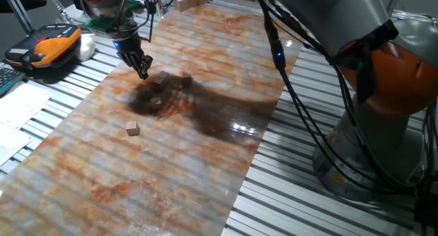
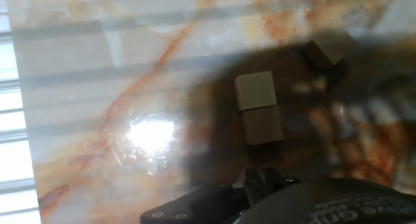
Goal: Stack the blocks into a pyramid shape
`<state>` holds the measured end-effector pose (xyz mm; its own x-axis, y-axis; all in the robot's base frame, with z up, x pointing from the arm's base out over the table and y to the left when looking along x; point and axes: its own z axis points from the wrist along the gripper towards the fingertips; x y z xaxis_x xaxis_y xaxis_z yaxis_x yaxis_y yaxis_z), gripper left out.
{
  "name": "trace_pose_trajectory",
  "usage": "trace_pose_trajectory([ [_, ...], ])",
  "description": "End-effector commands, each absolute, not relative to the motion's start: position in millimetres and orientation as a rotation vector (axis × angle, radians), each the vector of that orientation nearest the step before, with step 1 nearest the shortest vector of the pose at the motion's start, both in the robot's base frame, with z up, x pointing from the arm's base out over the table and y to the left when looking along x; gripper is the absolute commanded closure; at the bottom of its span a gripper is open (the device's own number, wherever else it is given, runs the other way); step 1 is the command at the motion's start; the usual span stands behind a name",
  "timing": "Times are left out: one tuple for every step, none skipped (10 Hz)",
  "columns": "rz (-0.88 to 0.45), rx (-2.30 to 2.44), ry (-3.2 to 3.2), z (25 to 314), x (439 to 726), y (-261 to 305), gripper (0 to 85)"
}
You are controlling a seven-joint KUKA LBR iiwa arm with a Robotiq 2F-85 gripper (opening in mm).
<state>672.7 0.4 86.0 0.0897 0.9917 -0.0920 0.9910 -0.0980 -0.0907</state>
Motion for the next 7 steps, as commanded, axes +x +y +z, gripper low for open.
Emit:
trace_pose_trajectory([
  [0.185,-2.31,-2.116,86.4,673.2,0.0,68.0],
  [0.157,-2.304,-2.129,87.2,673.4,-1.0,68.0],
  [0.131,-2.3,-2.137,88.1,673.2,-1.6,68.0],
  [0.132,-2.299,-2.139,88.4,673.1,-1.2,68.0],
  [0.129,-2.297,-2.141,89.1,673.0,-0.9,68.0],
  [0.125,-2.296,-2.143,89.2,673.0,-0.9,68.0],
  [0.119,-2.299,-2.14,89.2,672.8,-1.0,68.0],
])
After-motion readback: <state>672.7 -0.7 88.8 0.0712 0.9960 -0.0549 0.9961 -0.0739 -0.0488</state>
